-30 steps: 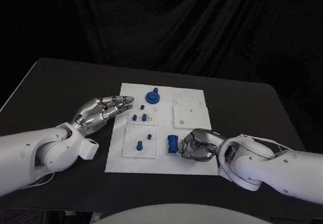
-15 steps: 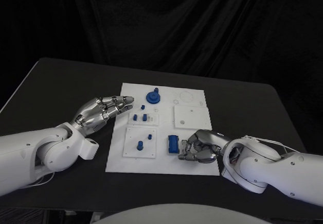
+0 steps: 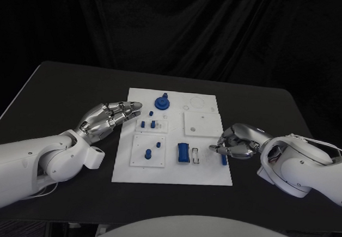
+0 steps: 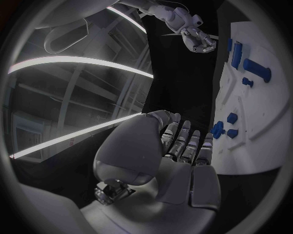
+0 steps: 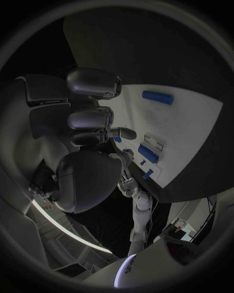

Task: Assemble the parts on the task board

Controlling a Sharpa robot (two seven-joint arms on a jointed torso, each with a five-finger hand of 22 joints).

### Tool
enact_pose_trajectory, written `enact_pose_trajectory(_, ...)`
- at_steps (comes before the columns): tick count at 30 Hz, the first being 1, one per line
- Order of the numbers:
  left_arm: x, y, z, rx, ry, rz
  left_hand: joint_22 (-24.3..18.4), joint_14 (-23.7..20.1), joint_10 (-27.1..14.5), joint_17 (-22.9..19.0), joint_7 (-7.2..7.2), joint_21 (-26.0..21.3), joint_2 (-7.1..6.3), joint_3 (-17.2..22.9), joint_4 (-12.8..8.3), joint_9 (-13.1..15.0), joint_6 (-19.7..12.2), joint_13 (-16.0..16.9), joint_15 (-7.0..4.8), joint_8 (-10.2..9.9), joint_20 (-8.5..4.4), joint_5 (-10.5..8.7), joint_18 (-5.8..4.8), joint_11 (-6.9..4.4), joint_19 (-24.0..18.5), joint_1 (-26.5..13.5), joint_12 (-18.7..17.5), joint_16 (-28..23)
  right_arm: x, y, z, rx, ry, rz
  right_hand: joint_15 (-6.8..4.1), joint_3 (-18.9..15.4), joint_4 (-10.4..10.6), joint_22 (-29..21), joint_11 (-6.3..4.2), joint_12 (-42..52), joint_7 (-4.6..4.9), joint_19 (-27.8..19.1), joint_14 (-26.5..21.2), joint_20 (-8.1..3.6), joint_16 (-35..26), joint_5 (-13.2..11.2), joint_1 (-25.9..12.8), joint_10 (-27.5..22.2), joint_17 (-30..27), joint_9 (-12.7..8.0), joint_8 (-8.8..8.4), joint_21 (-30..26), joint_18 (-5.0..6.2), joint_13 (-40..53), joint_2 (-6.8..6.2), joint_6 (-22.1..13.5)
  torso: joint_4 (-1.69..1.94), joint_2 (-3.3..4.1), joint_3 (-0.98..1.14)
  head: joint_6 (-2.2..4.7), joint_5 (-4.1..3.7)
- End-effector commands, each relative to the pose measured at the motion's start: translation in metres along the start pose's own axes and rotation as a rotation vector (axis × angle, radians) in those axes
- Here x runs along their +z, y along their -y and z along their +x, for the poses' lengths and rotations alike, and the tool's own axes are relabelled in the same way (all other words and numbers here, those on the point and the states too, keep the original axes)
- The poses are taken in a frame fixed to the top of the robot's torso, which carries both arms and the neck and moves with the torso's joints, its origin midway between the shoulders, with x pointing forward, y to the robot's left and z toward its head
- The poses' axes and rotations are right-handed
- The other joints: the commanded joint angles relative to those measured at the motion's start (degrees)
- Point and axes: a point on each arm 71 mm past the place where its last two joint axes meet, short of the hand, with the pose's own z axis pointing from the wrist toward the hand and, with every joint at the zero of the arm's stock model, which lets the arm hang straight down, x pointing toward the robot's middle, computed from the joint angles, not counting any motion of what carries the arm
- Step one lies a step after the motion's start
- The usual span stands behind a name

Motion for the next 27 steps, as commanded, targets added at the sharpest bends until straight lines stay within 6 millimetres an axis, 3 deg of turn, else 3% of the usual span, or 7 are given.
enact_pose_trajectory(1, 0.001, 0.005, 0.001, -0.019, 0.008, 0.077, 0.05, 0.37, 0.15, 0.10, 2.47, 0.32, 0.22, 0.32, 0.05, 0.05, 0.36, 0.06, 0.11, 0.27, 0.02, 0.24, -0.52, 0.18, 0.18, 0.00, 0.16, 0.35, -0.001, 0.011, -0.009, -0.095, 0.071, 0.078, 0.13, 0.33, -0.64, 11.42, 0.16, 0.16, -0.19, 2.55, 4.14, 0.21, 1.04, 2.92, 1.96, 5.98, 3.22, -0.45, -0.48, 1.45, -0.35, 15.08, -0.31, 0.40, 0.29, -0.06, -0.21, -0.01, -0.08)
enact_pose_trajectory(4, 0.001, 0.004, 0.001, -0.024, 0.009, 0.076, 0.09, 0.39, 0.17, 0.10, 2.47, 0.35, 0.20, 0.34, 0.03, 0.05, 0.36, 0.06, 0.11, 0.28, 0.02, 0.25, -0.52, 0.18, 0.23, -0.01, 0.19, 0.37, -0.002, 0.018, -0.010, -0.130, 0.069, 0.118, 0.14, 0.40, -0.59, 11.46, 0.17, 0.16, -0.20, 2.60, 4.16, 0.20, 1.16, 3.70, 2.30, 5.98, 3.38, -0.62, -0.59, 1.62, -0.38, 15.08, -0.35, 0.35, 0.01, 0.03, -0.05, -0.01, 0.08)
enact_pose_trajectory(6, 0.002, 0.004, 0.001, -0.026, 0.009, 0.076, 0.09, 0.39, 0.17, 0.10, 2.47, 0.35, 0.20, 0.34, 0.03, 0.05, 0.36, 0.06, 0.11, 0.28, 0.02, 0.25, -0.52, 0.18, 0.23, -0.01, 0.19, 0.37, -0.002, 0.021, -0.009, -0.144, 0.063, 0.139, 0.15, 0.43, -0.60, 11.47, 0.19, 0.16, -0.16, 2.62, 4.17, 0.20, 1.22, 3.97, 2.51, 5.98, 3.48, -0.72, -0.72, 1.67, -0.39, 15.08, -0.43, 0.15, -0.06, 0.02, -0.11, -0.01, -0.03)
enact_pose_trajectory(8, 0.002, 0.004, 0.001, -0.026, 0.011, 0.076, 0.09, 0.39, 0.17, 0.10, 2.47, 0.35, 0.20, 0.34, 0.03, 0.05, 0.36, 0.06, 0.11, 0.28, 0.02, 0.25, -0.52, 0.18, 0.23, -0.01, 0.19, 0.37, -0.001, 0.023, -0.008, -0.161, 0.054, 0.160, 0.17, 0.49, -0.66, 11.53, 0.22, 0.16, -0.10, 2.67, 4.21, 0.21, 1.34, 4.09, 2.77, 5.98, 3.72, -0.81, -0.87, 1.87, -0.44, 15.08, -0.49, -0.12, 0.19, 0.05, -0.16, -0.01, -0.71)
enact_pose_trajectory(11, 0.002, 0.004, 0.000, -0.027, 0.011, 0.076, 0.11, 0.44, 0.21, 0.11, 2.47, 0.38, 0.19, 0.36, 0.02, 0.05, 0.37, 0.06, 0.13, 0.29, 0.03, 0.28, -0.53, 0.20, 0.27, -0.01, 0.23, 0.42, -0.001, 0.027, -0.004, -0.178, 0.040, 0.183, 0.23, 0.48, -0.63, 11.55, 0.33, 0.16, 0.05, 2.71, 4.22, 0.23, 1.44, 3.68, 2.97, 5.98, 3.87, -0.96, -1.10, 1.99, -0.46, 15.08, -0.59, -0.52, 0.14, 0.14, -0.04, -0.01, -1.04)
enact_pose_trajectory(20, 0.002, 0.004, 0.000, -0.029, 0.010, 0.075, 0.14, 0.47, 0.21, 0.11, 2.47, 0.41, 0.20, 0.41, 0.00, 0.06, 0.38, 0.06, 0.15, 0.30, 0.03, 0.34, -0.54, 0.24, 0.33, -0.01, 0.22, 0.44, 0.003, 0.027, 0.005, -0.201, 0.012, 0.205, 0.55, 0.18, 0.09, 11.42, 0.74, 0.16, 0.53, 2.59, 4.15, 0.45, 1.41, 2.15, 2.67, 5.98, 3.66, -1.42, -1.66, 1.66, -0.38, 15.08, -0.53, -1.43, -0.30, 0.21, 0.07, -0.01, -0.89)
enact_pose_trajectory(27, 0.003, 0.003, 0.001, -0.031, 0.007, 0.074, 0.14, 0.47, 0.21, 0.11, 2.47, 0.41, 0.20, 0.41, 0.00, 0.06, 0.38, 0.06, 0.15, 0.30, 0.03, 0.34, -0.54, 0.24, 0.33, -0.01, 0.22, 0.44, 0.006, 0.026, 0.014, -0.209, -0.018, 0.207, 0.80, -0.01, 0.61, 11.34, 1.04, 0.16, 0.87, 2.51, 4.06, 0.66, 1.30, 1.23, 2.48, 5.98, 3.35, -2.17, -2.37, 1.46, -0.33, 15.08, -0.33, -2.05, -0.03, 0.10, 0.10, -0.01, -1.13)
